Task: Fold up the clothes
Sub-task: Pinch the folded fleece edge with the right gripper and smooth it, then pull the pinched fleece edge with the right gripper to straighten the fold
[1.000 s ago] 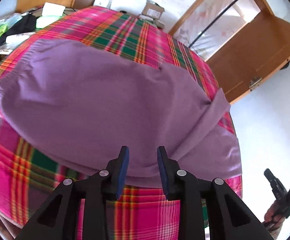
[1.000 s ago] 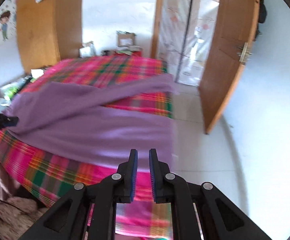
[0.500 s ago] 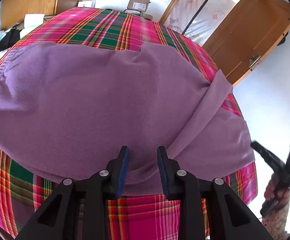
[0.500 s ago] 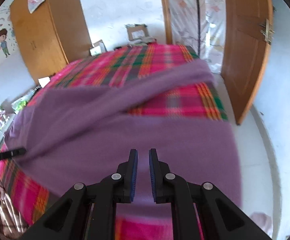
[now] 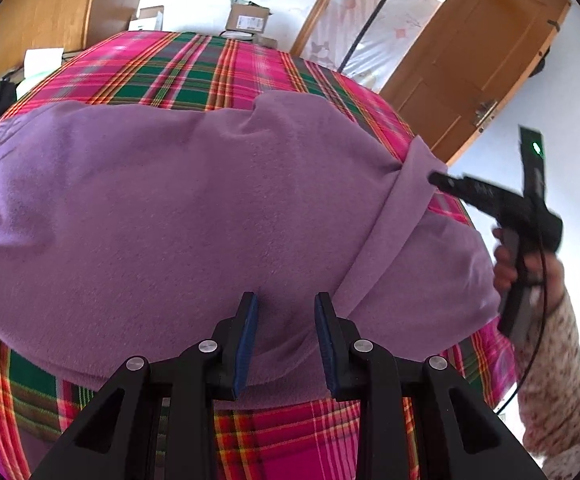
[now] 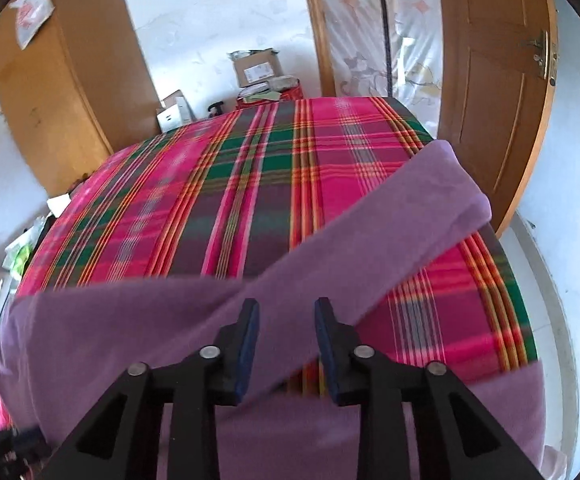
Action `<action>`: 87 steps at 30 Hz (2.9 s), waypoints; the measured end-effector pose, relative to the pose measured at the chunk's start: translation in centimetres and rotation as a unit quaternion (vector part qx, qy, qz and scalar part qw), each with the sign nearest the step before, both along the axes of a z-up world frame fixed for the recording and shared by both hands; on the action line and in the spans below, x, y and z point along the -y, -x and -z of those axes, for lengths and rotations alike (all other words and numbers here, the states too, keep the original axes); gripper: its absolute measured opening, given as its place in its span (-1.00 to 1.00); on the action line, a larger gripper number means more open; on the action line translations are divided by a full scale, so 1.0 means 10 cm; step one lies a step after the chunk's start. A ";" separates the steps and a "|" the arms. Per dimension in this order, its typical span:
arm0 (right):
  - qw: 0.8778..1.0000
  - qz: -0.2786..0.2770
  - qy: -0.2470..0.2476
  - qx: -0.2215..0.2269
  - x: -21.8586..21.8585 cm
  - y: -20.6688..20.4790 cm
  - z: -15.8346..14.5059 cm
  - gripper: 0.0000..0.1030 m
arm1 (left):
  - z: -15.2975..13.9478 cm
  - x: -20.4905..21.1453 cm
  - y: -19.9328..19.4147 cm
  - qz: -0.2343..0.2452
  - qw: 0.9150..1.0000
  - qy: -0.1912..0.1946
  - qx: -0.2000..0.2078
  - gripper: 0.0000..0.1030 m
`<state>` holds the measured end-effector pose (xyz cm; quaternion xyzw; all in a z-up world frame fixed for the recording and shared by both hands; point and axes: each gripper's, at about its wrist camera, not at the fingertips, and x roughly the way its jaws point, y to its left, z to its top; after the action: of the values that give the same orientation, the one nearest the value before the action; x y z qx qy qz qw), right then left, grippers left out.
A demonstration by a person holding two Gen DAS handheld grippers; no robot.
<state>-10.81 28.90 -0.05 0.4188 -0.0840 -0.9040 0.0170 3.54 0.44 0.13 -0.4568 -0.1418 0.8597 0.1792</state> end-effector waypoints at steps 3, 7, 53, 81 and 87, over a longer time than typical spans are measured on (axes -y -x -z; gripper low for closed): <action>1.000 0.005 0.004 0.011 -0.01 0.20 0.02 -0.26 | 0.01 -0.02 0.02 0.007 1.000 0.002 -0.003 -0.42; 0.999 0.014 0.001 0.038 0.00 0.41 0.08 -0.25 | 0.01 -0.04 0.05 0.012 1.000 0.001 -0.004 -0.42; 0.995 0.081 0.054 -0.001 -0.65 -0.25 -0.15 -0.95 | -0.12 -0.79 -0.06 0.109 0.981 0.142 -0.070 -0.37; 0.984 0.120 0.068 -0.109 -0.77 -1.15 -0.44 -0.96 | -0.37 -0.74 -0.10 0.091 0.982 0.116 -0.115 -0.91; 0.979 0.133 0.059 -0.142 -0.77 -1.41 -0.56 -0.96 | -0.48 -0.75 -0.20 0.090 0.980 0.112 -0.135 -0.91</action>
<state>3.24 36.63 5.58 0.2692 -0.1890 -0.9420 -0.0669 5.56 7.98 4.93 -0.3650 0.0226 0.9042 0.2206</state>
